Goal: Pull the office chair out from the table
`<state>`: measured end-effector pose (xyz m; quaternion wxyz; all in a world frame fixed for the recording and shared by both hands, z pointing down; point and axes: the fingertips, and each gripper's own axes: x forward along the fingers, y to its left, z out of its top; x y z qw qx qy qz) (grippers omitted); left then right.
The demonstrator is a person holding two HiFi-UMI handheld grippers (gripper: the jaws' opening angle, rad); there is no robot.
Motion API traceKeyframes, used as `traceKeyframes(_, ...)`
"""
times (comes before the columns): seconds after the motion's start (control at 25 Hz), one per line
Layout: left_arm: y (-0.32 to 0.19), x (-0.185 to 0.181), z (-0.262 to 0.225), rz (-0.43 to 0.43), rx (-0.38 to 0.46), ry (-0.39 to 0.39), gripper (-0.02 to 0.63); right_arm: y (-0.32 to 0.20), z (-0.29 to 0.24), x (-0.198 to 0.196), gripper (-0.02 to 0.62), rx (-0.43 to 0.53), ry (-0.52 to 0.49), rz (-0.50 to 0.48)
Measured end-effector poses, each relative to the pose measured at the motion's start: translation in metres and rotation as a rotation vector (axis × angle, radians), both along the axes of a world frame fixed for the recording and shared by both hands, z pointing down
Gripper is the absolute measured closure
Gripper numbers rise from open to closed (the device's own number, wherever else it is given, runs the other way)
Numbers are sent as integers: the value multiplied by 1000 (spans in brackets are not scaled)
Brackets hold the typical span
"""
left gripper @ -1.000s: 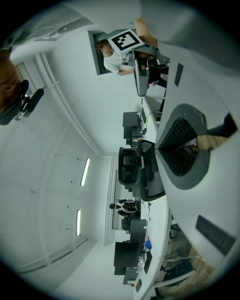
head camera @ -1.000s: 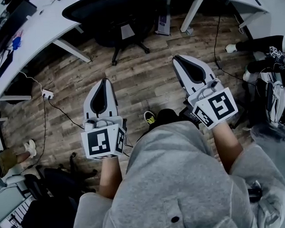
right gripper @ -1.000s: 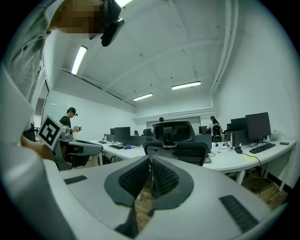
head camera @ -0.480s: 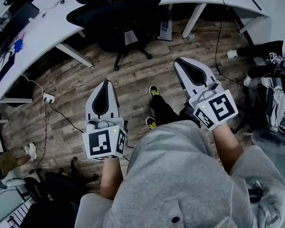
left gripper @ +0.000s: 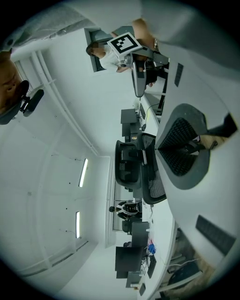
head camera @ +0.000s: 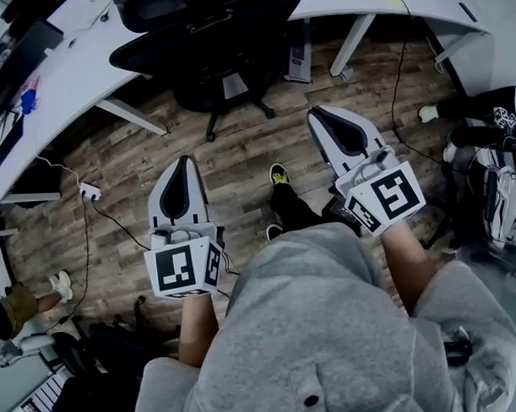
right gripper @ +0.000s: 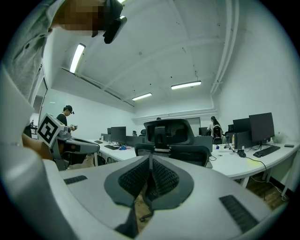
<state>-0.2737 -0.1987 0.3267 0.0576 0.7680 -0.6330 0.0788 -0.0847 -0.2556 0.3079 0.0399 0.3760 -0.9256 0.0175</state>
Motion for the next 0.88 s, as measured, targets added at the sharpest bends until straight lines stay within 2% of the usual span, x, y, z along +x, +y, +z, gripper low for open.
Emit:
traceKeyframes(0.32, -67, -1, -4, -8, -2, -10, 594, -72, -5, 8, 554, 14, 9, 9)
traceKeyframes(0.56, -108, -7, -8, -36, 9, 1, 594, -118, -14, 6, 554, 35, 15, -14)
traceKeyframes(0.88, -153, -13, -22, -81, 12, -28, 594, -169, -18, 2, 554, 52, 19, -54)
